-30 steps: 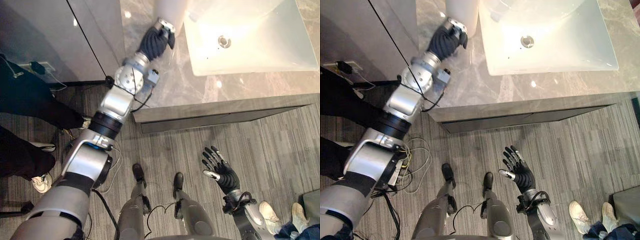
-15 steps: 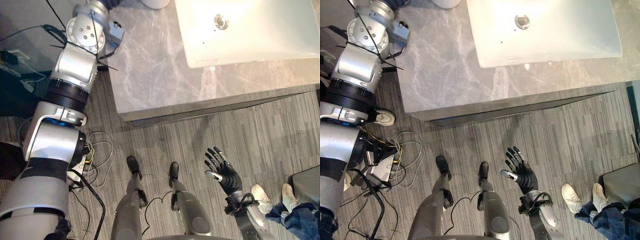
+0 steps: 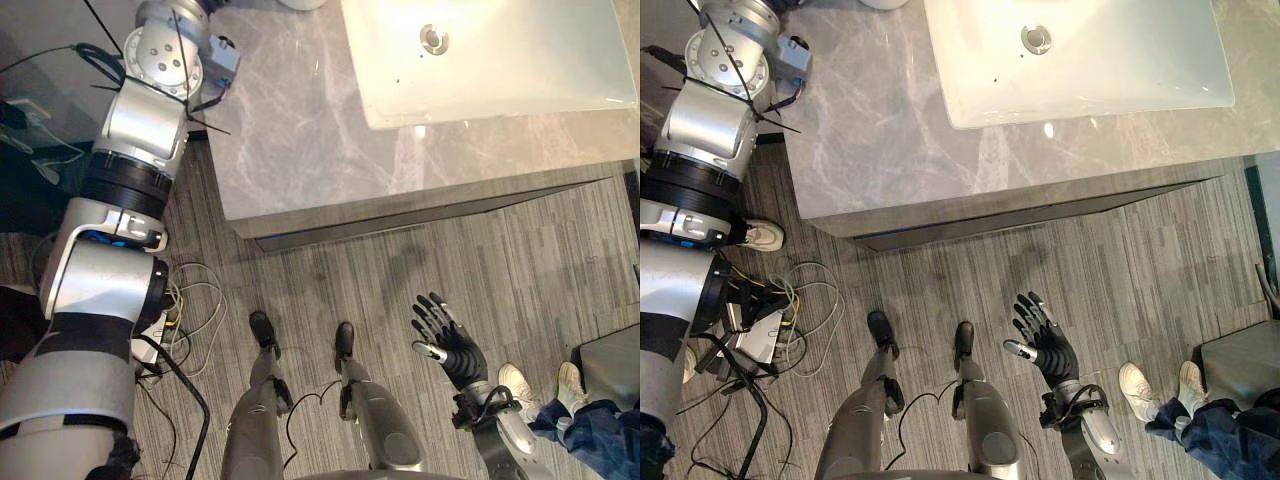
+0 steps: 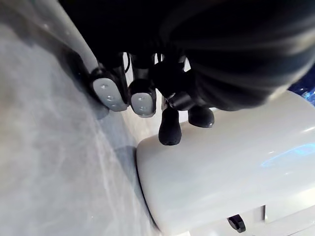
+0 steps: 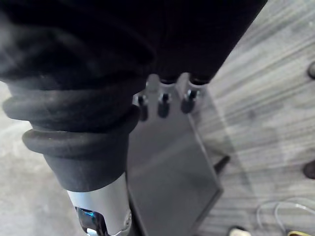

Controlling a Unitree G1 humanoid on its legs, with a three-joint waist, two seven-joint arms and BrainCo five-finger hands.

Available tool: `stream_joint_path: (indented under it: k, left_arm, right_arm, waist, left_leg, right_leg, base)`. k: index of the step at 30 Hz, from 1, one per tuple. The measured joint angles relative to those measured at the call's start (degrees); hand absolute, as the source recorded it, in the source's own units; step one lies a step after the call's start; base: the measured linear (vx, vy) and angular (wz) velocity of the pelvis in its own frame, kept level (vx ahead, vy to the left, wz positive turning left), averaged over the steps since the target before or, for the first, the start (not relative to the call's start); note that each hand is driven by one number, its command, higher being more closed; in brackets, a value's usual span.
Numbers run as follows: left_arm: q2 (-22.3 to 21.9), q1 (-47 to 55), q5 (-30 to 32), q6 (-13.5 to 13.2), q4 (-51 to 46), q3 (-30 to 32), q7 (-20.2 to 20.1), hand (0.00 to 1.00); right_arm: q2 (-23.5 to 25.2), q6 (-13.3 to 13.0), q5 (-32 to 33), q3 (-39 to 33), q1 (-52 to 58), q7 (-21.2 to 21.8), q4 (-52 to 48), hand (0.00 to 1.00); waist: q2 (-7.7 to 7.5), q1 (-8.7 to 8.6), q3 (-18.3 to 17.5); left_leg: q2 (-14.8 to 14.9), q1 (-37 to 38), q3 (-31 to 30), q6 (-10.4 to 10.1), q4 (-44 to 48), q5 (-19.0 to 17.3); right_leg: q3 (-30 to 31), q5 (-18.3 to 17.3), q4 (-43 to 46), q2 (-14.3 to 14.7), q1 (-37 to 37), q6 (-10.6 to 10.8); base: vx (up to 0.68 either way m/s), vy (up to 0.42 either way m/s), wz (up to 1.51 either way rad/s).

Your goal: Organize washtable

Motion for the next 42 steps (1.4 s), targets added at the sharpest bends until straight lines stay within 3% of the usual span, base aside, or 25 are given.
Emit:
stream_joint_path:
  k: [7,14,17,22,26,27,29,30,31,32,37,42]
  left_arm:
    - [-3.44,11.86,-0.04,-0.58,-8.53,3.34,-0.01,1.00]
    - [-9.44,21.62,0.04,0.09,-12.45,2.47,-1.31,1.00]
    - [-11.06,23.22,0.06,0.55,-12.46,0.56,-1.61,1.00]
    - [-14.07,26.84,0.06,0.86,-12.46,-0.80,-2.34,1.00]
    - [-16.83,27.52,0.01,1.01,-10.59,-0.78,-1.97,1.00]
    - [-18.05,27.57,0.01,1.45,-9.78,-0.84,-1.99,1.00]
    - [-19.15,27.73,-0.01,1.55,-9.65,-0.75,-2.05,1.00]
    - [-19.46,28.65,-0.01,1.56,-9.72,-0.76,-1.99,1.00]
    - [-19.60,29.64,0.03,1.55,-9.79,-0.61,-1.82,1.00]
    - [-19.59,29.59,0.00,1.06,-9.81,-0.38,-1.19,1.00]
    - [-19.52,26.83,-0.02,-0.01,-10.75,1.29,-0.73,1.00]
    - [-19.34,26.84,-0.05,0.28,-10.91,1.09,-0.88,1.00]
  right_arm:
    - [0.56,0.10,-0.04,2.66,-0.43,0.00,1.18,0.00]
    - [0.87,0.25,-0.09,2.57,-0.20,-0.05,1.18,0.00]
    - [1.28,0.27,-0.08,2.49,0.06,-0.13,0.96,0.00]
    - [1.85,0.20,-0.06,2.09,3.44,-0.14,-2.56,0.00]
    - [2.08,0.27,0.02,1.13,3.81,-0.32,-2.72,0.00]
    - [2.00,0.26,0.02,0.56,4.08,-0.49,-3.10,0.00]
    - [1.65,0.19,0.03,-0.27,4.02,-1.34,-4.09,0.00]
    - [1.31,-0.02,-0.01,-0.43,4.08,-1.57,-4.15,0.00]
    - [0.19,-0.03,-0.04,-0.86,4.24,-1.90,-4.40,0.00]
    - [0.27,0.18,-0.10,-1.27,3.95,-2.56,-3.93,0.00]
    - [0.89,0.16,-0.16,0.59,4.00,-2.50,-5.02,0.00]
    - [1.24,0.15,-1.48,0.92,4.06,-2.42,-4.98,0.00]
  waist:
    - [1.07,1.04,-0.09]
    - [5.78,2.57,-2.11]
    - [6.58,3.19,-2.53]
    - [6.98,2.32,-2.78]
    - [7.32,2.80,-2.64]
    - [7.38,3.06,-2.65]
    - [7.50,3.15,-1.71]
    - [8.14,3.92,-2.05]
    - [9.98,4.26,-2.81]
    - [10.21,3.79,-2.75]
    - [9.38,3.35,-3.15]
    - [8.64,2.81,-3.48]
  left_leg:
    - [-0.43,3.04,-1.36,-0.28,0.15,-0.19]
    - [-1.54,5.72,-3.85,-0.35,0.13,-0.24]
    - [-1.67,7.20,-4.74,-0.35,0.16,-0.22]
    - [-2.97,10.47,-5.66,-0.22,0.30,-0.34]
    - [-0.90,4.42,-5.90,0.41,17.18,-7.65]
    - [-0.28,3.24,-6.61,-0.09,21.16,-8.04]
    - [1.04,-0.69,-9.23,-4.81,29.67,-10.68]
    - [1.24,-0.31,-11.83,-6.74,26.00,-10.28]
    - [2.37,0.14,-12.15,-6.69,22.50,-10.54]
    - [2.26,0.20,-11.58,-4.08,22.32,-10.37]
    - [-1.15,2.88,-5.93,-1.23,12.78,-5.06]
    - [-1.49,5.72,-5.44,-0.79,10.56,-4.54]
  right_leg:
    - [-1.76,-0.80,-0.07,-0.17,3.85,0.31]
    - [-4.47,-2.75,0.93,-1.10,7.54,1.07]
    - [-5.52,-5.21,4.39,-1.24,7.94,1.23]
    - [-6.34,-11.48,14.37,-3.73,7.73,1.67]
    - [-6.09,-14.37,19.82,-4.60,7.15,1.68]
    - [-5.98,-14.59,19.46,-4.51,8.21,1.28]
    - [-5.03,-15.44,18.47,-3.90,10.05,0.19]
    - [-3.60,-15.78,19.05,-3.39,8.64,0.69]
    - [-2.30,-15.97,19.60,-1.86,7.80,1.00]
    - [-0.93,-15.96,20.24,-2.12,7.46,1.36]
    - [3.55,-15.25,21.16,-5.17,2.64,3.94]
    - [3.47,-14.79,18.07,-5.18,5.49,4.12]
  base:
    - [0.03,0.031,0.11]
    - [0.03,0.046,0.22]
    - [0.03,0.035,0.15]
    - [0.07,0.020,0.24]
    - [0.02,-0.008,0.06]
    - [0.00,0.000,0.00]
    - [-0.07,0.025,-0.20]
    - [-0.12,0.007,-0.73]
    - [-0.07,0.070,-0.88]
    - [-0.01,0.072,-0.60]
    - [0.12,0.054,-0.35]
    - [0.16,-0.013,-0.07]
